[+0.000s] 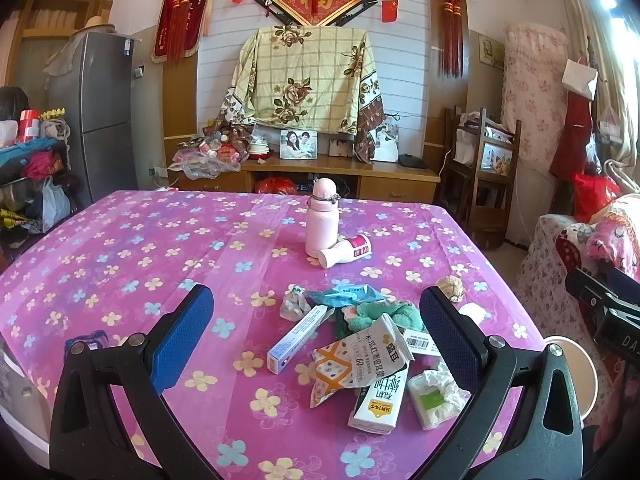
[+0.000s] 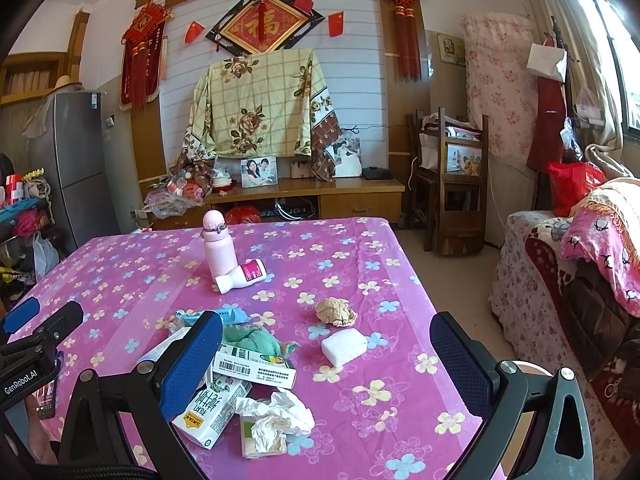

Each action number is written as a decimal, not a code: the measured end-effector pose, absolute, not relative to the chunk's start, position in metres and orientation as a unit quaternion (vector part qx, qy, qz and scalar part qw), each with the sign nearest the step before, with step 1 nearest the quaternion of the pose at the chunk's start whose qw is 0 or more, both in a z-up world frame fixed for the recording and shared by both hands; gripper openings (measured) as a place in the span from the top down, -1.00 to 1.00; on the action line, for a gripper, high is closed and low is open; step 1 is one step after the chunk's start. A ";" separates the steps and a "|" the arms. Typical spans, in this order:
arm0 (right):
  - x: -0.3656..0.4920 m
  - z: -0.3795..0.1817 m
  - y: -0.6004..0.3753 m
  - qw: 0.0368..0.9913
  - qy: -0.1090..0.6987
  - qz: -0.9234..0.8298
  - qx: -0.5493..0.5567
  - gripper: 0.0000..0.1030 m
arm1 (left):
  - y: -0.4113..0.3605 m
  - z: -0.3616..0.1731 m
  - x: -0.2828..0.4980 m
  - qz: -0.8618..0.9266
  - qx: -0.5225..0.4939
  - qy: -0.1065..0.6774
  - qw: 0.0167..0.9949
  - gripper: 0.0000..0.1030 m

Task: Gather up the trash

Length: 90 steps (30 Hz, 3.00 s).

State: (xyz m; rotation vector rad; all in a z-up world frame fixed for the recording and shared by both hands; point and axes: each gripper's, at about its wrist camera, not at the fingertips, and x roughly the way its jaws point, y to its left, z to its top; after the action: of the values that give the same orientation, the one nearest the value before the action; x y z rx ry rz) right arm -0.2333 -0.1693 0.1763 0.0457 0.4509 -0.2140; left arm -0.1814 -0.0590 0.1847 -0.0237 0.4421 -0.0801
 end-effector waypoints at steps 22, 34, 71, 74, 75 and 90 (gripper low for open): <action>-0.232 0.170 -0.171 0.966 0.236 -0.103 0.020 -1.00 | -0.060 0.181 -0.181 -0.038 -0.011 0.222 0.974 -0.99; -0.230 0.166 -0.170 0.964 0.246 -0.103 0.019 -1.00 | -0.054 0.173 -0.177 -0.050 -0.017 0.236 0.970 -0.99; -0.213 0.133 -0.177 0.941 0.323 -0.096 0.020 -1.00 | -0.044 0.147 -0.163 -0.034 0.000 0.276 0.961 -0.99; -0.208 0.126 -0.178 0.935 0.342 -0.086 0.027 -1.00 | -0.041 0.144 -0.161 -0.030 0.003 0.280 0.959 -0.99; -0.206 0.123 -0.179 0.932 0.352 -0.084 0.029 -1.00 | -0.043 0.144 -0.161 -0.030 0.004 0.281 0.959 -0.99; -0.193 0.085 -0.186 0.909 0.411 -0.048 0.048 -0.91 | -0.034 0.104 -0.149 -0.070 0.034 0.354 0.932 -0.99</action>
State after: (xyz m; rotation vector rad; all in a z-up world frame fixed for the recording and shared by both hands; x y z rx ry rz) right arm -0.1932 -0.1857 0.0845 0.0990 0.8488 -0.0993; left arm -0.1488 -0.0336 0.1041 0.0704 0.7242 -0.1436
